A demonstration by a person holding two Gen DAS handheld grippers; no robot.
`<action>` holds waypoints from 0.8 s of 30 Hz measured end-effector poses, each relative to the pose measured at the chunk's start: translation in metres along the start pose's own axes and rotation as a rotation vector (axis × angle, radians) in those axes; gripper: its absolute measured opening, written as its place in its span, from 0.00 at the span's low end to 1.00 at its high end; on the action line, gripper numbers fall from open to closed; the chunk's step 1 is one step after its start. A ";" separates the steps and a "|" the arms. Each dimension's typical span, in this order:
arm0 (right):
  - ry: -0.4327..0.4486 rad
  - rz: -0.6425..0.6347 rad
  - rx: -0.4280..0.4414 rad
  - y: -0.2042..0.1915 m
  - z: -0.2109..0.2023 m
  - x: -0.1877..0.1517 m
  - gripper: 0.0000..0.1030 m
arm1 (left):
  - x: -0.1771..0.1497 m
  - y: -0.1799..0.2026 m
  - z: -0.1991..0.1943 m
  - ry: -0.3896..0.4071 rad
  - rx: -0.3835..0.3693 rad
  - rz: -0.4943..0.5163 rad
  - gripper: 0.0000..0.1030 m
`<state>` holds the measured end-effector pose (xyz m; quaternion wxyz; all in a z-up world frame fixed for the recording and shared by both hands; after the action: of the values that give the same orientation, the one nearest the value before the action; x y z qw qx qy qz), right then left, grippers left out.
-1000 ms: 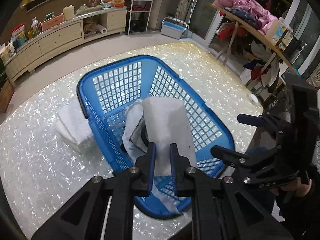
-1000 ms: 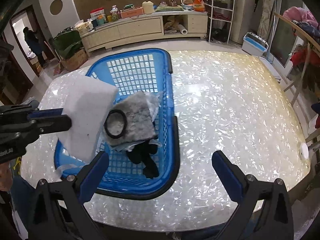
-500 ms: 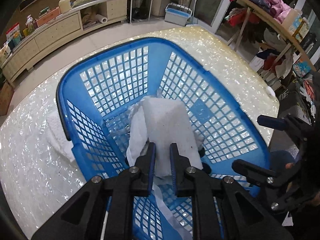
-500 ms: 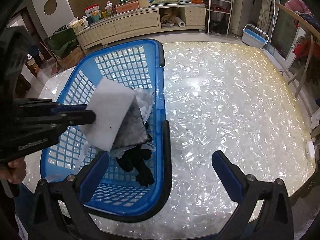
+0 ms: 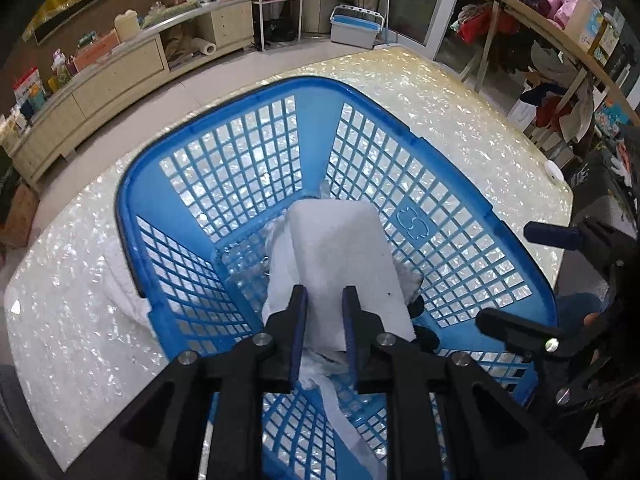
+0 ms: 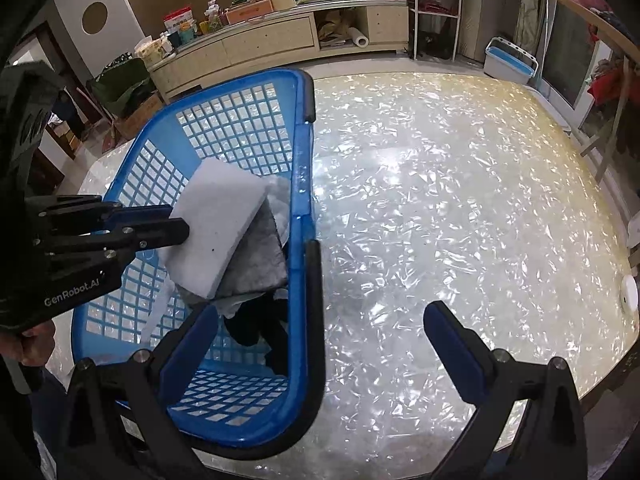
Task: Organize soft objects
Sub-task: 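Carry the white foam block into the basket with the left gripper, then open the left gripper to release the foam block in the basket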
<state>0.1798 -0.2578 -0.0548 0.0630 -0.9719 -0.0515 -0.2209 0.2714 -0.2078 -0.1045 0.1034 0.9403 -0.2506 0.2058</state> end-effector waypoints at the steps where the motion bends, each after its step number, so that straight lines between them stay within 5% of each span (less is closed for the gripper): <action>1: 0.002 0.004 0.000 0.001 -0.002 0.000 1.00 | -0.001 0.000 -0.003 0.003 0.010 0.003 0.23; 12: 0.029 0.009 0.008 0.005 -0.020 -0.001 1.00 | -0.015 0.002 -0.046 0.074 0.041 0.019 0.72; 24: 0.070 -0.036 0.009 -0.029 -0.043 -0.003 1.00 | -0.048 -0.008 -0.100 0.146 0.089 -0.009 0.80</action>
<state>0.1549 -0.2353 -0.0151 0.0653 -0.9621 -0.0678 -0.2559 0.2042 -0.1511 -0.0366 0.0803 0.9275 -0.2288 0.2845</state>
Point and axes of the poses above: each gripper's, at about its wrist camera, not at the fingertips, and z roughly the way its jaws point, y to its right, x to its top, the point moved 3 cm from there along z, roughly the way its jaws point, and after that the axes turned 1 degree about -x, right-handed, at the moved point
